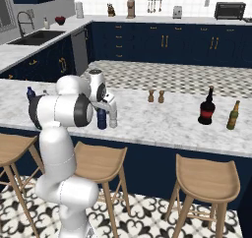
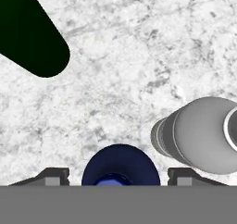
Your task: Move the plastic bottles in the middle to the plastics group, and the glass bottles in the middle to the glass group.
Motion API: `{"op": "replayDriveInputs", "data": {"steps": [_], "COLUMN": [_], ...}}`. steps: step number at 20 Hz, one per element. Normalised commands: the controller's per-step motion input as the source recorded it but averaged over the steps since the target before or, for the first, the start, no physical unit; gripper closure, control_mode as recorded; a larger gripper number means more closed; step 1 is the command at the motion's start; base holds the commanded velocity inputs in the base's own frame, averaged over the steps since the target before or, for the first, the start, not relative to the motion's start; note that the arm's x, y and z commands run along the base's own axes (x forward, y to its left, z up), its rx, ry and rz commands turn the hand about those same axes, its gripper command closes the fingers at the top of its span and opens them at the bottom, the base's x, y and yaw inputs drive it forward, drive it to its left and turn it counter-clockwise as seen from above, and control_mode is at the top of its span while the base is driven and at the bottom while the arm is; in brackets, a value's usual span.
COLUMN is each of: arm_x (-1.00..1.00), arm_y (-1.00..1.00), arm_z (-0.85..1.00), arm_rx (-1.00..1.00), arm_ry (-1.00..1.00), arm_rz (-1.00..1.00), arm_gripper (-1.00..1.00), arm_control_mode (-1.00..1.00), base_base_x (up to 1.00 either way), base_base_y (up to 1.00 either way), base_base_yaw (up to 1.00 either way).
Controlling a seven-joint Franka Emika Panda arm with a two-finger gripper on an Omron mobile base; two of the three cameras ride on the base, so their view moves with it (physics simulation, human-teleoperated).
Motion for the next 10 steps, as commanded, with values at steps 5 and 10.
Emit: {"op": "replayDriveInputs", "data": {"steps": [5,10], "arm_x": [-0.28,-0.56], "arm_y": [0.0,0.01], "arm_z": [-0.29,0.09], "arm_rx": [0.0,0.12], "arm_ry": [0.0,-0.09], "arm_rz": [0.0,0.01], "arm_gripper": [1.0,1.0], "arm_control_mode": [-1.0,-1.0], "base_base_x": [0.0,0.0], "base_base_y": [0.0,0.0], "base_base_yaw": [0.0,0.0]}}
